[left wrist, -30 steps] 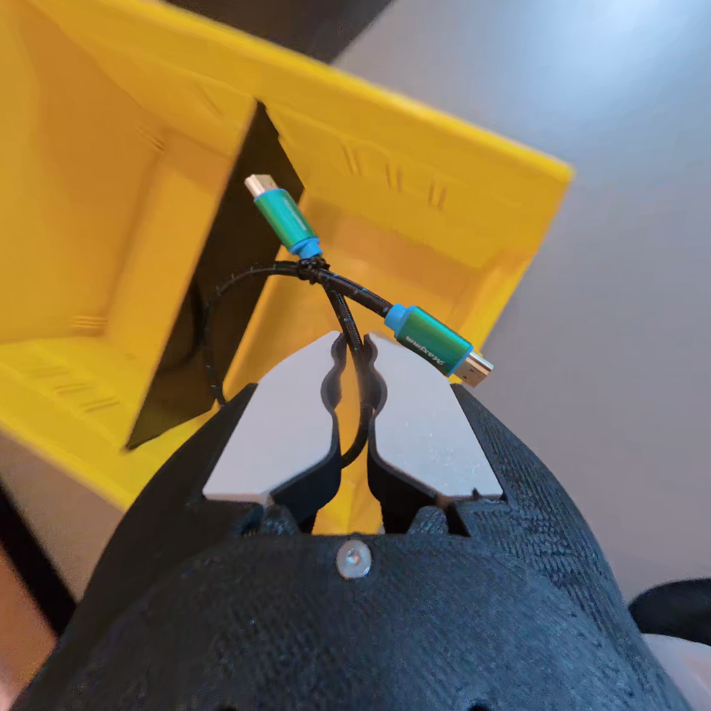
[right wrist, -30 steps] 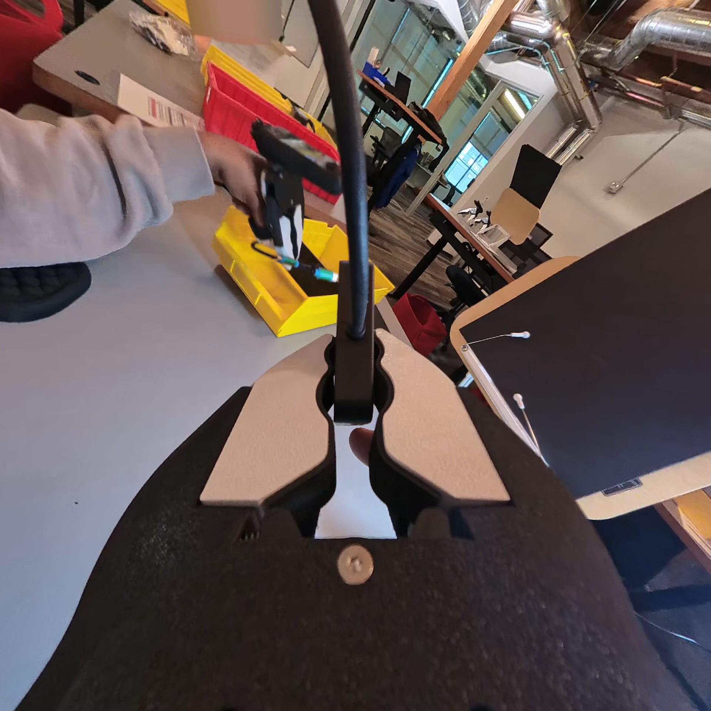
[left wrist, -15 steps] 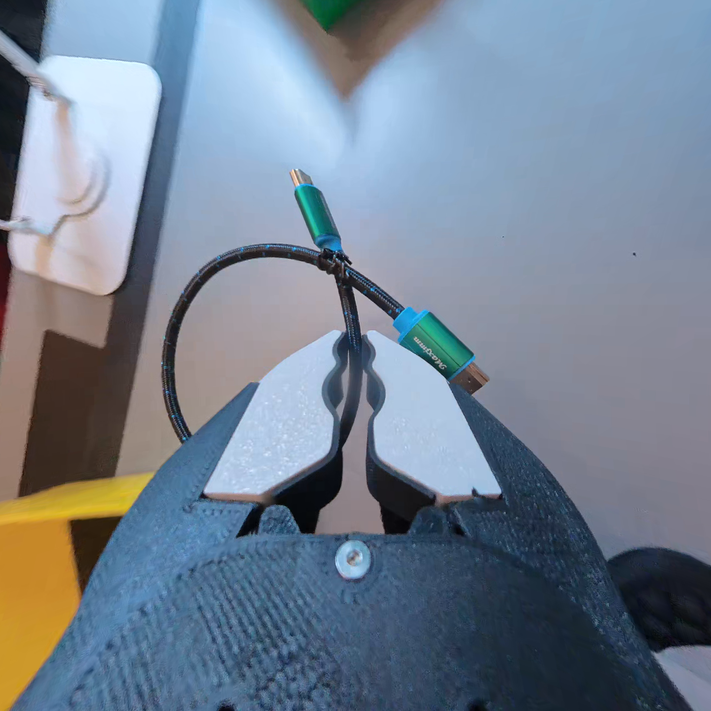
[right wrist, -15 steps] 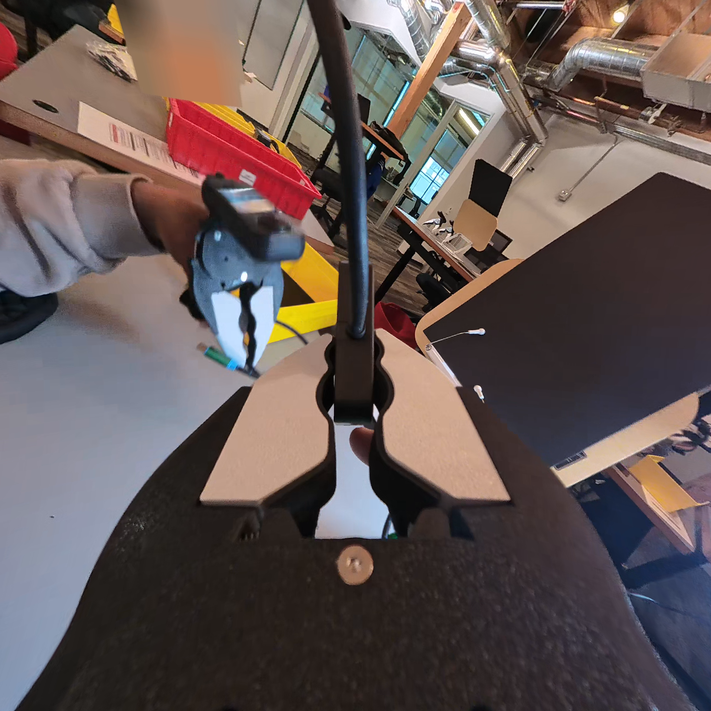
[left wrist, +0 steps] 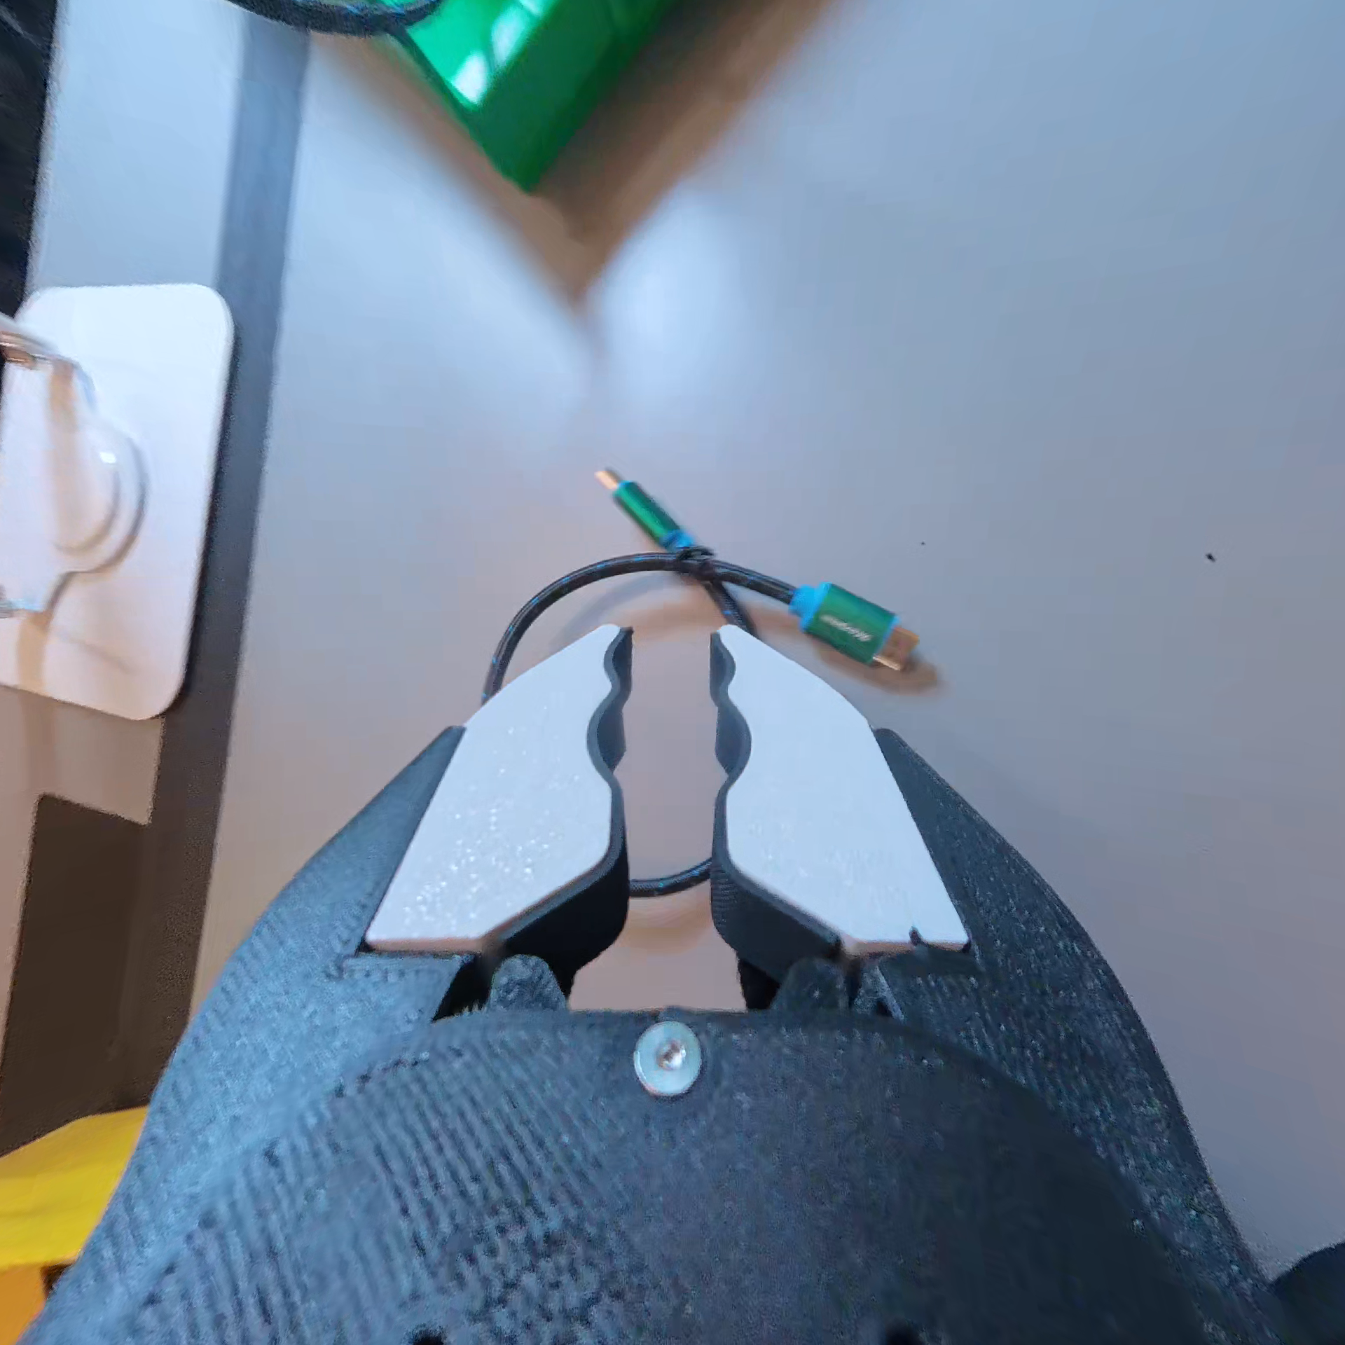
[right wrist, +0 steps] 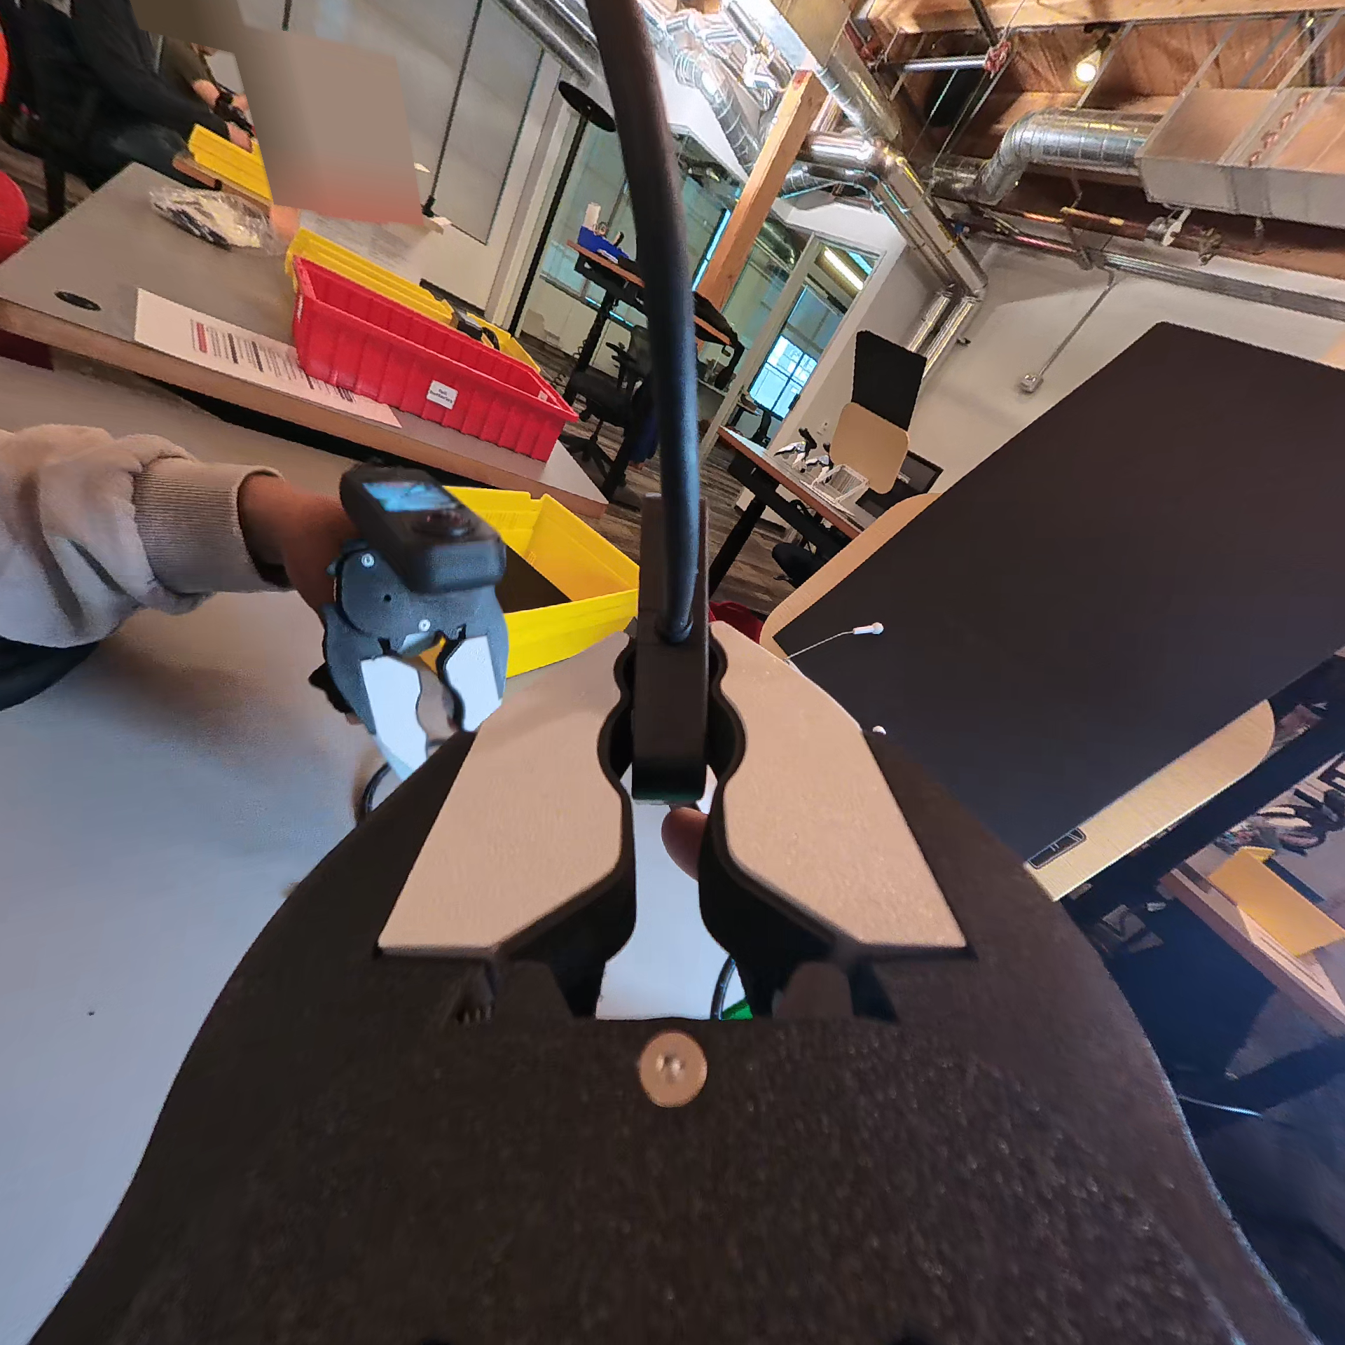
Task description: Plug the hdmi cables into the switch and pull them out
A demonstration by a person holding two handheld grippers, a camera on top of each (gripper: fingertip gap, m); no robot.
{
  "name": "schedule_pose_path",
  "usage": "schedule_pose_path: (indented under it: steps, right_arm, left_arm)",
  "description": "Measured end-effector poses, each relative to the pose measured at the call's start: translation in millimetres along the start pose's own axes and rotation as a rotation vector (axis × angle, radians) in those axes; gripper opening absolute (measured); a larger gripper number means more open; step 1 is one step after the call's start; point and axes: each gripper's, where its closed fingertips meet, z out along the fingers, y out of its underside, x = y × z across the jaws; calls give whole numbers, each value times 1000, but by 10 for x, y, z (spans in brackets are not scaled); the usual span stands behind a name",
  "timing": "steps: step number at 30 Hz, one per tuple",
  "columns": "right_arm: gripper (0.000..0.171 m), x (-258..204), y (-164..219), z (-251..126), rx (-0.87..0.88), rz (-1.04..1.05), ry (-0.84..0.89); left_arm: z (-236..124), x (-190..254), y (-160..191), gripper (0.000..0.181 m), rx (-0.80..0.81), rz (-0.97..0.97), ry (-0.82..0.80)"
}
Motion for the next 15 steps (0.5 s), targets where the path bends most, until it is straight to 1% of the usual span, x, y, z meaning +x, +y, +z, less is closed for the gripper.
schedule_pose_path:
  steps: [1, 3, 7, 9, 12, 15]
  right_arm:
    - [15, 0, 4, 3, 0, 3, -1]
    - [15, -3, 19, 14, -2, 7, -4]
    - [15, -18, 45, 37, -8, 9, -10]
    - [15, -20, 51, 41, -10, 7, -12]
    - [15, -13, 57, 34, -7, 12, -15]
    - [15, -5, 77, 39, -4, 28, -20]
  left_arm:
    - [-54, -65, 17, 22, 9, -9, -23]
    - [-126, -158, 161, 28, -21, -14, -40]
    - [-153, -310, 742, 36, -209, 0, -61]
    - [-159, -339, 952, 38, -256, 5, -47]
    - [-150, -329, 1117, 39, -280, 100, -38]
    - [-17, -229, 1077, 40, -270, 179, -4]
